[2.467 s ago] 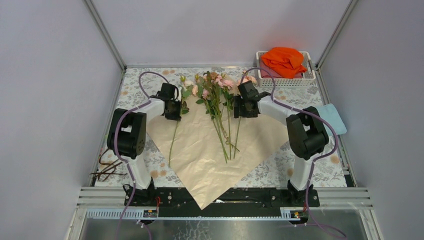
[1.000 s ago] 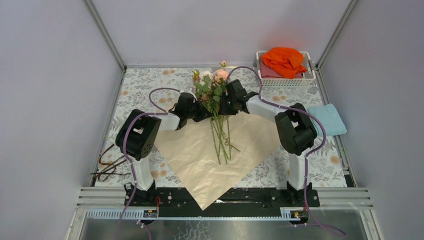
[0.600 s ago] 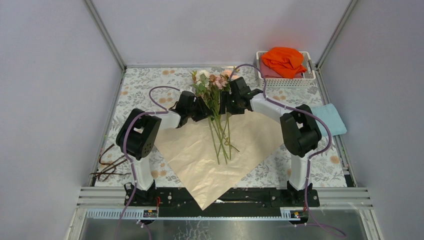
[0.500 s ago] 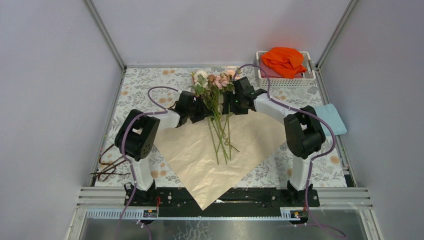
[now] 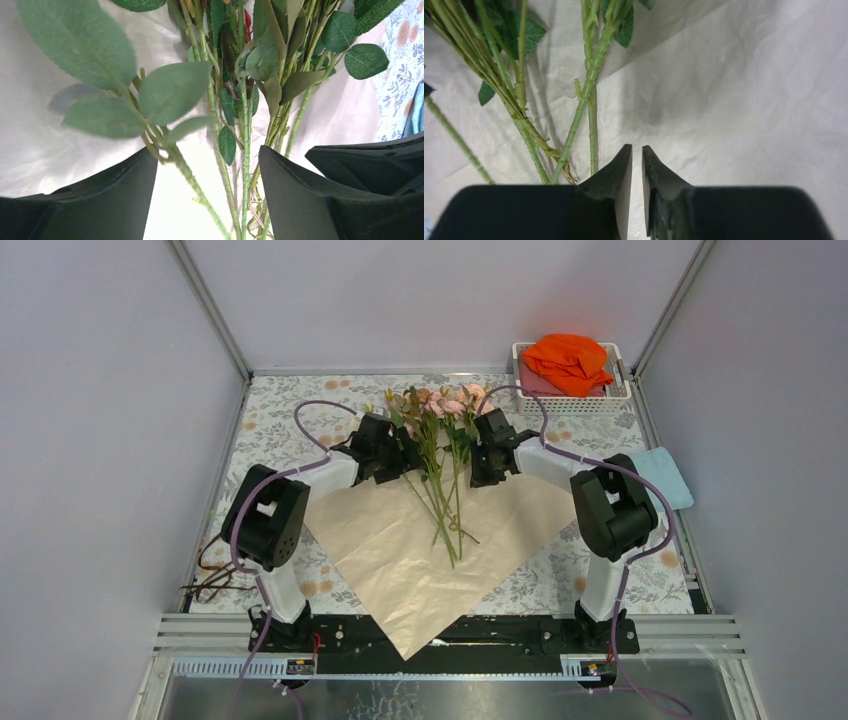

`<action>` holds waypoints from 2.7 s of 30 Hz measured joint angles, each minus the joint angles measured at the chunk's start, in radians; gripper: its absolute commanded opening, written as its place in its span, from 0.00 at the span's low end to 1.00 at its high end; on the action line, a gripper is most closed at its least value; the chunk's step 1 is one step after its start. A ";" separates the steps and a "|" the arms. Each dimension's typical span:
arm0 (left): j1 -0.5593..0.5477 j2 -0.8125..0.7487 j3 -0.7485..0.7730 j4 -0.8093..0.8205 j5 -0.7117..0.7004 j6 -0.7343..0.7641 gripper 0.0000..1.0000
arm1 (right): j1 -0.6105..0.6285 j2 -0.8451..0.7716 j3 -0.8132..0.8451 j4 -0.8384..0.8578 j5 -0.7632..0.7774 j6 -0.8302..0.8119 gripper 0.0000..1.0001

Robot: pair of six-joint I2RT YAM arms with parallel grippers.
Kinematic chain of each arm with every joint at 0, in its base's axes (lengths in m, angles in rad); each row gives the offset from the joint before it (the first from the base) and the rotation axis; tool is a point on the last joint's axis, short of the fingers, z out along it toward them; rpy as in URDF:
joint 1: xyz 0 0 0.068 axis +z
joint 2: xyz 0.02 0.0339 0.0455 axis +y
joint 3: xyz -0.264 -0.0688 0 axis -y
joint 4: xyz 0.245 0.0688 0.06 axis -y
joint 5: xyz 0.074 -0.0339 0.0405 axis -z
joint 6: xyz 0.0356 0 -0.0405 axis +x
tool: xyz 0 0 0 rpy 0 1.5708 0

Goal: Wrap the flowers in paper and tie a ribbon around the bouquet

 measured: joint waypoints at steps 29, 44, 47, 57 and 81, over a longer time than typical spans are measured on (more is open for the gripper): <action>0.148 -0.167 0.047 -0.228 0.108 0.497 0.76 | 0.132 0.111 0.113 0.015 -0.006 -0.216 0.05; 0.179 -0.451 -0.090 -0.805 0.357 1.477 0.91 | 0.296 -0.456 -0.136 -0.125 -0.092 -0.521 0.67; 0.179 -0.492 -0.110 -0.840 0.381 1.551 0.95 | 0.537 -0.548 -0.297 -0.071 -0.220 -0.777 0.68; 0.179 -0.520 -0.184 -0.842 0.460 1.569 0.96 | 0.803 -0.449 -0.491 0.013 -0.316 -1.307 0.68; 0.179 -0.534 -0.224 -0.836 0.478 1.548 0.96 | 0.803 -0.362 -0.543 0.340 -0.213 -1.270 0.10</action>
